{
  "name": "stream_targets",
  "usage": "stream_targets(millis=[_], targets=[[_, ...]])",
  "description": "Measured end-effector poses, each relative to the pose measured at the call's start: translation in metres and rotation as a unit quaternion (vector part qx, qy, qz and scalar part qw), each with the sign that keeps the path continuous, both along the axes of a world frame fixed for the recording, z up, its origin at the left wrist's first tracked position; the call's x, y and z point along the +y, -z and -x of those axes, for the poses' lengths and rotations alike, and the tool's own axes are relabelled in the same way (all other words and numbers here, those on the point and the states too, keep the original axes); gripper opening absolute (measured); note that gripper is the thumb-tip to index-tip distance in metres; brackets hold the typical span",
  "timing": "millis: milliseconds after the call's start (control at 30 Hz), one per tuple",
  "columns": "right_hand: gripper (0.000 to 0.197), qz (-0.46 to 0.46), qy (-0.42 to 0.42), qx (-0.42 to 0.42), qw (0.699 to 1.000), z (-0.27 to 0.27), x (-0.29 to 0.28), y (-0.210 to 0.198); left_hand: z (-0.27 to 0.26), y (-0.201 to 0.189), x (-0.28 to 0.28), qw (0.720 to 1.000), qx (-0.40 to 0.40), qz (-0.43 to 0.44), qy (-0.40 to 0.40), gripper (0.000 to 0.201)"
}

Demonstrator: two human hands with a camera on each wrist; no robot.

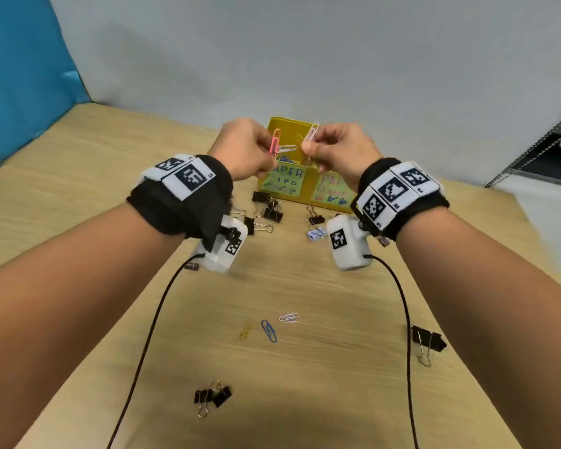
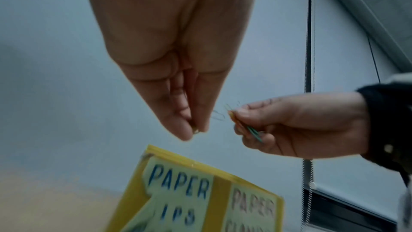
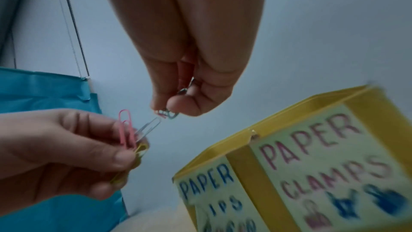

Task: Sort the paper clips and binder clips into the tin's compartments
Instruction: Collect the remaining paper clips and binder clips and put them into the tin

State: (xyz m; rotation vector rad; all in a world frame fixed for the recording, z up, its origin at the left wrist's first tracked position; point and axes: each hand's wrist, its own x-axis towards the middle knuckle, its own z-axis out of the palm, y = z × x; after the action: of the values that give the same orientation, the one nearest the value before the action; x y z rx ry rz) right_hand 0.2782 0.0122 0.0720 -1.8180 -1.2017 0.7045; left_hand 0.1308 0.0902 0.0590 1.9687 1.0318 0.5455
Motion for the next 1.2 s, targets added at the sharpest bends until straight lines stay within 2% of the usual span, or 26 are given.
stream_targets(millis=[67,167,233,333,400,467,500,567,600,667,733,800,933,1000,1100,1200], targets=[[0.026,-0.01,0.054,-0.001,0.999,-0.009,0.03,0.0,-0.019,-0.006,0.014,0.998,-0.004,-0.051,-0.031,0.022],[0.027,0.035,0.107,-0.051,0.992,-0.014,0.061,0.006,-0.039,-0.007,0.025,0.99,0.055,-0.124,-0.043,0.021],[0.014,0.08,0.091,-0.066,0.99,-0.011,0.069,0.008,-0.044,-0.002,0.031,0.986,0.108,-0.124,-0.032,0.024],[0.028,0.133,0.066,-0.167,0.975,-0.004,0.062,0.006,-0.034,0.007,0.029,0.975,0.171,-0.143,-0.022,0.032],[0.029,0.097,0.074,-0.21,0.97,0.006,0.042,0.003,-0.015,0.01,0.013,0.981,0.133,-0.141,0.012,0.026],[0.026,0.047,0.05,-0.238,0.969,0.019,0.012,0.008,0.008,0.018,-0.012,0.98,0.129,-0.09,0.118,0.016],[0.023,0.048,0.025,-0.248,0.967,0.025,-0.005,0.015,0.02,0.024,-0.025,0.966,0.161,-0.053,0.193,0.018],[0.016,0.125,-0.064,-0.247,0.959,0.036,-0.041,0.032,0.041,0.039,-0.052,0.911,0.255,0.013,0.324,0.027],[0.015,0.193,-0.125,-0.241,0.943,0.042,-0.058,0.041,0.051,0.048,-0.066,0.885,0.293,0.031,0.362,0.031],[0.015,0.301,-0.211,-0.224,0.903,0.049,-0.085,0.061,0.065,0.063,-0.085,0.861,0.33,0.051,0.384,0.038],[0.022,0.328,-0.219,-0.206,0.896,0.059,-0.107,0.076,0.075,0.074,-0.097,0.865,0.334,0.04,0.373,0.041],[0.026,0.3,-0.2,-0.191,0.913,0.068,-0.122,0.089,0.079,0.08,-0.103,0.876,0.331,0.013,0.351,0.037],[0.019,0.271,-0.19,-0.206,0.921,0.079,-0.134,0.096,0.081,0.083,-0.11,0.879,0.326,-0.018,0.348,0.016],[0.019,0.275,-0.192,-0.22,0.916,0.082,-0.135,0.097,0.082,0.083,-0.11,0.877,0.327,-0.028,0.352,0.015],[0.018,0.268,-0.194,-0.253,0.909,0.087,-0.138,0.096,0.083,0.082,-0.112,0.89,0.298,-0.017,0.344,0.01],[0.015,0.258,-0.172,-0.24,0.92,0.088,-0.141,0.097,0.078,0.083,-0.116,0.899,0.284,-0.028,0.333,0.01]])
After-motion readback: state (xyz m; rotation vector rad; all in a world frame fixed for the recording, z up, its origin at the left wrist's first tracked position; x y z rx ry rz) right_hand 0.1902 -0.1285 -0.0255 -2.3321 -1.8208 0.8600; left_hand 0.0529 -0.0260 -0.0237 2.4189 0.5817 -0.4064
